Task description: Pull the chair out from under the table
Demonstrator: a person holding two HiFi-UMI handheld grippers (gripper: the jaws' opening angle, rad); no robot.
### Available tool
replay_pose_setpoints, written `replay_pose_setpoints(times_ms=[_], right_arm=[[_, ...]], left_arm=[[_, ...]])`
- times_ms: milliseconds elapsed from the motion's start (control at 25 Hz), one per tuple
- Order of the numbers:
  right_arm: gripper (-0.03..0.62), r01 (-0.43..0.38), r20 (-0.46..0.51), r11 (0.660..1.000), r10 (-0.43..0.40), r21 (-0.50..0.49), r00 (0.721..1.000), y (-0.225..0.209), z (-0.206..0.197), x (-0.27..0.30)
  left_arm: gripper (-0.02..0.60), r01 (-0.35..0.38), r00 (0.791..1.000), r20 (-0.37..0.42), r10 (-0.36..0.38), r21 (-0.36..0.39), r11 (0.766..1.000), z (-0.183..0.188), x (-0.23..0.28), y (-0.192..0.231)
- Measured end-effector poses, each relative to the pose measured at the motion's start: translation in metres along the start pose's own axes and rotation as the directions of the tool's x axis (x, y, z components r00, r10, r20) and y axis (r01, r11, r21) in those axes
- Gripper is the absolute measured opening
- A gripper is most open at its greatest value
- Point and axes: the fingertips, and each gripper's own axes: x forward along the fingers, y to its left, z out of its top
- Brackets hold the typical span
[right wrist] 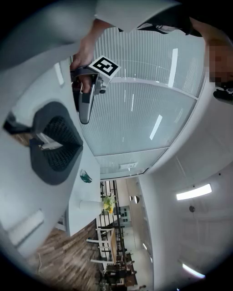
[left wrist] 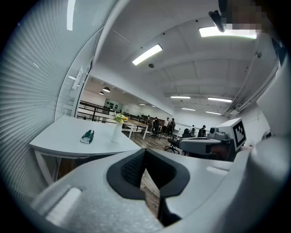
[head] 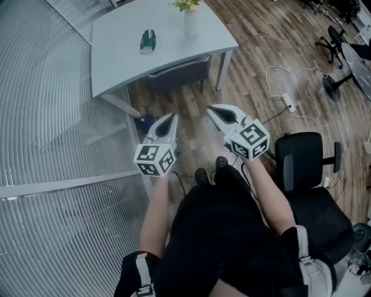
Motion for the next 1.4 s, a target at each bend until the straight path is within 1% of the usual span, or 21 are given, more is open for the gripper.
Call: replay_pose_setpoints(times_ms=[160,360,560,680,800,840,880,960,1040,1400], right_arm=[[0.003,0.001,-0.003,1.0,-0.001,-0.009,1.0,0.003,0.0,0.002],[0.003,0.001,0.008,1.0,-0.002,0.014,1.0,0.006,0.0,0.0],[0.003,-0.02,0.03,0.996,0.018,0.09,0.999,0.008,0.003,-0.002],[0.003,0.01,0.021,0.997,-0.012,0.075,1.0,0.006,0.0,-0.002],[0.005,0.05,0.057,0.995,-0.054,0.082,0.997,0.002,0.003,-0.002],[0.088,0.06,0.065,0.994,-0.066,0.092,0.996,0.0,0.003,-0.001],[0.273,0.072,0.063,0.992,-0.079,0.1,0.995,-0.002,0.002,0.001],[0.282,0.09,0.042,0.992,-0.094,0.092,0.995,-0.004,-0.002,0.003],[0.282,0.094,0.027,0.992,-0.097,0.08,0.995,-0.005,-0.004,0.003],[0.282,0.062,-0.024,0.996,-0.06,0.058,0.998,0.001,-0.008,0.011]], left_arm=[[0.011,0.001,1.0,0.005,0.0,-0.007,1.0,0.0,-0.003,0.003],[0.011,-0.002,1.0,0.01,0.002,-0.011,1.0,0.001,-0.006,0.004],[0.011,0.011,1.0,0.005,-0.011,-0.012,1.0,-0.001,-0.009,0.001],[0.011,0.004,1.0,0.004,-0.004,0.005,1.0,-0.003,-0.01,0.0],[0.02,-0.028,1.0,0.008,0.027,0.014,1.0,-0.003,-0.011,0.006],[0.111,-0.033,0.999,0.006,0.033,0.013,0.999,-0.004,-0.01,0.008],[0.171,-0.038,0.999,0.005,0.038,0.017,0.999,-0.004,-0.01,0.009],[0.2,-0.056,0.998,0.005,0.056,0.052,0.997,-0.005,-0.01,0.011],[0.207,-0.068,0.998,0.009,0.068,0.082,0.994,-0.003,-0.009,0.011],[0.207,-0.085,0.996,0.011,0.084,0.092,0.992,0.001,-0.01,0.017]])
